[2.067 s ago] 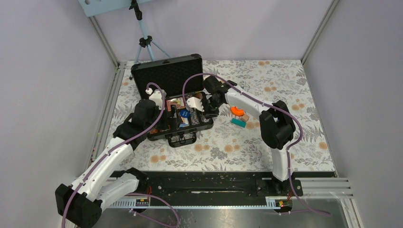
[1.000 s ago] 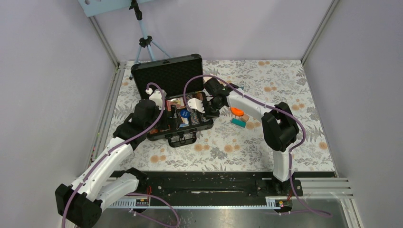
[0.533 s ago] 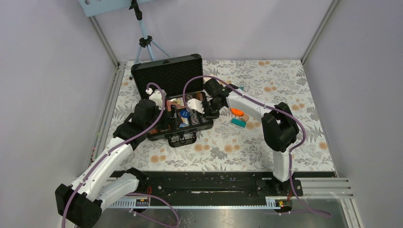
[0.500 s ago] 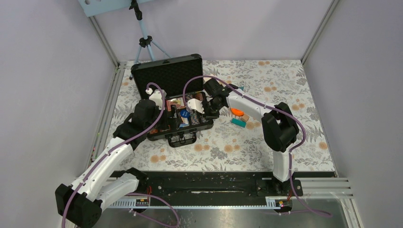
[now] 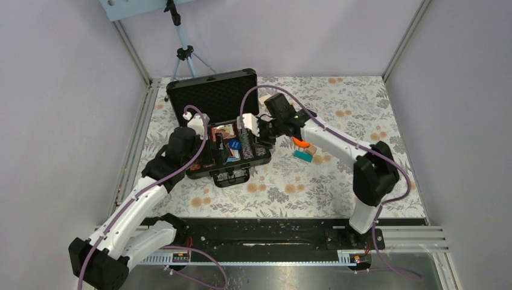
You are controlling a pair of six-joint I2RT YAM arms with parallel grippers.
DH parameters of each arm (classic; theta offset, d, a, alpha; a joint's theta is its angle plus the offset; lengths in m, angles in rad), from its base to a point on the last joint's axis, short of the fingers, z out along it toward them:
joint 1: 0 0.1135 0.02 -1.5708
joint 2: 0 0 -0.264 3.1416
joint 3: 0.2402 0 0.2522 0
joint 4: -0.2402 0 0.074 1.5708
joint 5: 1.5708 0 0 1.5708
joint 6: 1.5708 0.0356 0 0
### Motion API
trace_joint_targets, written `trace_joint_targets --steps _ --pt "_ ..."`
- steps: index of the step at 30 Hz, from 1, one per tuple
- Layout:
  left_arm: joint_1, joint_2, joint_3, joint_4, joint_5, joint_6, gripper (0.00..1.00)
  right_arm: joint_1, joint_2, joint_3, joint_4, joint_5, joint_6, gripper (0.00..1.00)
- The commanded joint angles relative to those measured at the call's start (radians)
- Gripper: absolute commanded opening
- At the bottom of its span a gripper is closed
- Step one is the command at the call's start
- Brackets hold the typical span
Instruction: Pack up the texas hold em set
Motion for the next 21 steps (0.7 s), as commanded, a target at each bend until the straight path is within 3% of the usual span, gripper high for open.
trace_joint_targets --steps 1,3,6,12,17,21 --pt "0.007 -0.069 0.018 0.021 -0.041 0.006 0.99 -0.015 -0.155 -0.078 0.279 -0.092 0.229 0.49" --pt "0.008 -0.103 0.021 0.015 -0.046 -0.005 0.99 -0.020 -0.191 -0.120 0.439 -0.039 0.400 0.54" --pt "0.009 -0.155 0.067 -0.029 -0.108 -0.033 0.99 -0.022 -0.187 -0.039 0.540 0.137 0.671 0.65" --pt "0.009 -0.262 0.176 -0.135 -0.200 -0.058 0.99 -0.021 0.000 0.365 0.362 0.381 1.009 0.68" --pt "0.009 -0.317 0.208 -0.178 -0.230 -0.080 0.99 -0.022 0.212 0.699 0.275 0.509 1.104 0.68" --pt "0.009 -0.341 0.196 -0.180 -0.216 -0.110 0.99 -0.022 0.398 0.975 0.231 0.631 1.088 0.69"
